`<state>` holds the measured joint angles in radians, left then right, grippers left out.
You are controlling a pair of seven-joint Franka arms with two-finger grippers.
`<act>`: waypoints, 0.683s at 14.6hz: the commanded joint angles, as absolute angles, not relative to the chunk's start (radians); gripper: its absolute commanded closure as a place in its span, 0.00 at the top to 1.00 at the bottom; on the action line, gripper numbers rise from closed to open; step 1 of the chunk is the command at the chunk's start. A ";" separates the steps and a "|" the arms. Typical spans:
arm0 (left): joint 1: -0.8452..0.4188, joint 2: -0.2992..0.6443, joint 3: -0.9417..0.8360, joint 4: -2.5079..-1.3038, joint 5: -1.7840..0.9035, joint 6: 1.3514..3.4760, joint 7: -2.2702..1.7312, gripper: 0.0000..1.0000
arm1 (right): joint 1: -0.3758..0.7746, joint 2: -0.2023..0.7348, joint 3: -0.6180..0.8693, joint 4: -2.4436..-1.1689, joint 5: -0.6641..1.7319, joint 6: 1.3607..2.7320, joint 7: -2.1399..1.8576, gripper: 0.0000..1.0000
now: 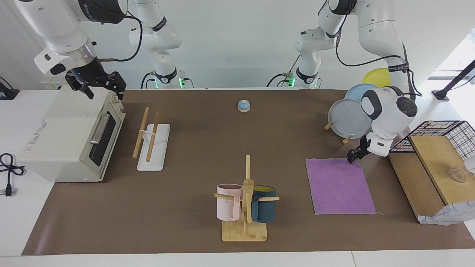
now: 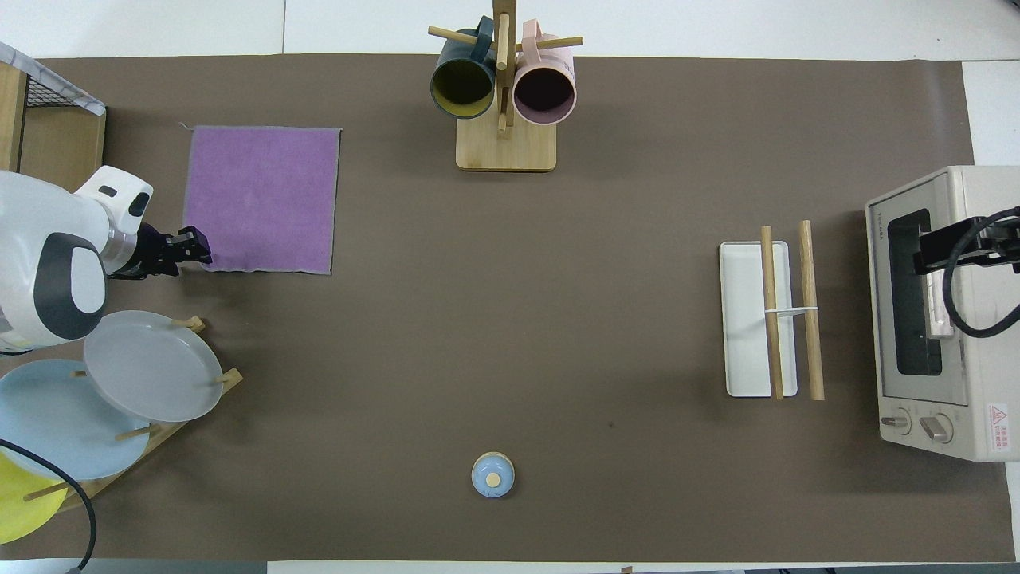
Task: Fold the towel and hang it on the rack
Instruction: 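Move the left gripper to the purple towel's edge nearest the robot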
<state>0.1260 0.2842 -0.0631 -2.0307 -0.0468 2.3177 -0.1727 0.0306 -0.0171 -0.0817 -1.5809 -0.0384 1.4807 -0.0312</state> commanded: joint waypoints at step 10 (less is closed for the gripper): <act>0.123 0.301 -0.067 -2.003 -0.060 2.318 -0.176 0.00 | 0.015 -0.040 -0.074 -1.609 -0.040 1.491 -0.044 1.00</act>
<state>0.1249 0.2875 -0.0676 -2.0232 -0.0474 2.3178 -0.1734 0.0306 -0.0171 -0.0817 -1.5809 -0.0385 1.4807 -0.0312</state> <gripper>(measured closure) 0.982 0.000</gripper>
